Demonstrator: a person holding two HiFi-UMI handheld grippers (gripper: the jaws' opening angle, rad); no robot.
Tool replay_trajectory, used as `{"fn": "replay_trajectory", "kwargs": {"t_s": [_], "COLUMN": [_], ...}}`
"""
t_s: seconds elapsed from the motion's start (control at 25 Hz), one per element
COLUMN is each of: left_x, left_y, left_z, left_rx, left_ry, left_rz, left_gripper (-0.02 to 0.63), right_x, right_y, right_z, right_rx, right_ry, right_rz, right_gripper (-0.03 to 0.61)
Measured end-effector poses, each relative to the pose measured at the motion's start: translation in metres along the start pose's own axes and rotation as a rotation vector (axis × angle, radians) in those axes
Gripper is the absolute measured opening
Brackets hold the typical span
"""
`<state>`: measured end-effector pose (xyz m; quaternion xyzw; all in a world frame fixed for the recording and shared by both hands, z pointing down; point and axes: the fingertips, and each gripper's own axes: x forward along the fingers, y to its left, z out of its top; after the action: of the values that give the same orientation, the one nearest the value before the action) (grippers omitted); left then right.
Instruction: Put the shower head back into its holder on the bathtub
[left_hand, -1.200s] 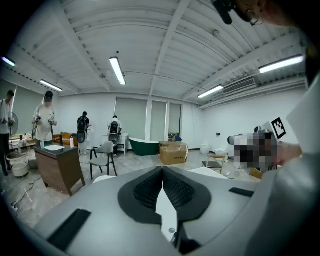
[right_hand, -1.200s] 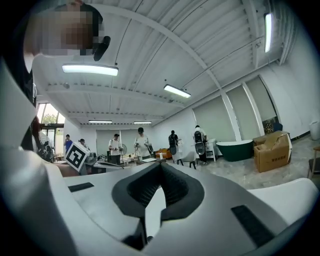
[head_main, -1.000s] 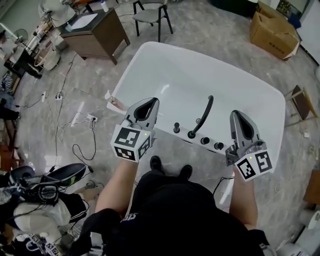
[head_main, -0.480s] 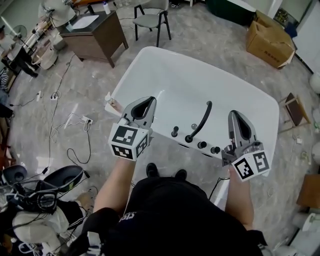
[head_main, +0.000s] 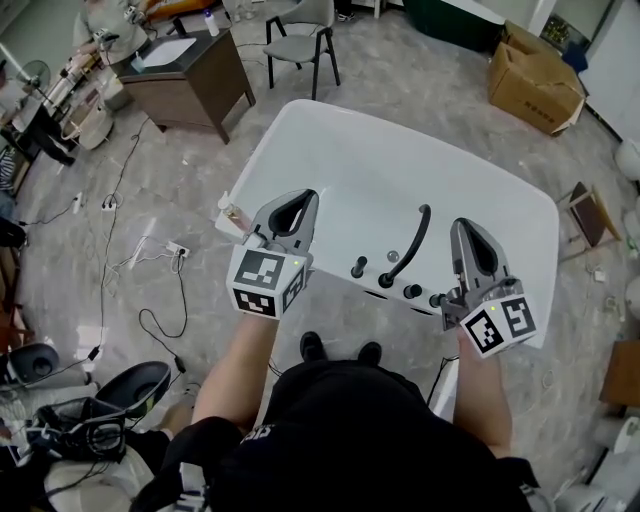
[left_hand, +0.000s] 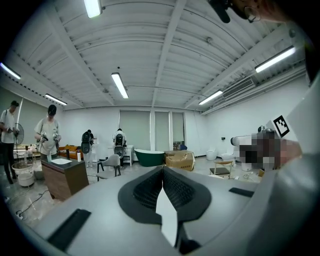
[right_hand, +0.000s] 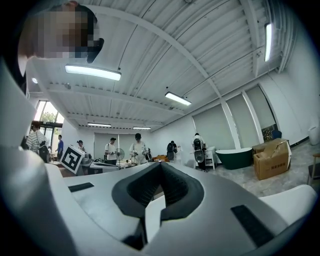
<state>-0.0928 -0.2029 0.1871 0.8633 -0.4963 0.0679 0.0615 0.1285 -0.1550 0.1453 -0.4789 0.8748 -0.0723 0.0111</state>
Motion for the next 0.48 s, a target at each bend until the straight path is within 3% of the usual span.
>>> {"fn": "replay_trajectory", "kwargs": {"t_s": [0.16,0.48], "left_x": [-0.009,-0.019], "left_y": [-0.004,0.006], "left_z": [0.003,-0.014], "left_rx": [0.048,-0.007], "left_ry": [0.019,0.026], "left_rz": [0.040,0.036], "left_gripper": [0.018,0.018], "right_x": [-0.005,-0.010], "right_y": [0.002,0.001], "right_z": [0.005,-0.004], "right_rx": [0.000,0.005], "right_ry": [0.013,0.015], "right_rz": [0.006,-0.020], "right_gripper": [0.011,0.011]}}
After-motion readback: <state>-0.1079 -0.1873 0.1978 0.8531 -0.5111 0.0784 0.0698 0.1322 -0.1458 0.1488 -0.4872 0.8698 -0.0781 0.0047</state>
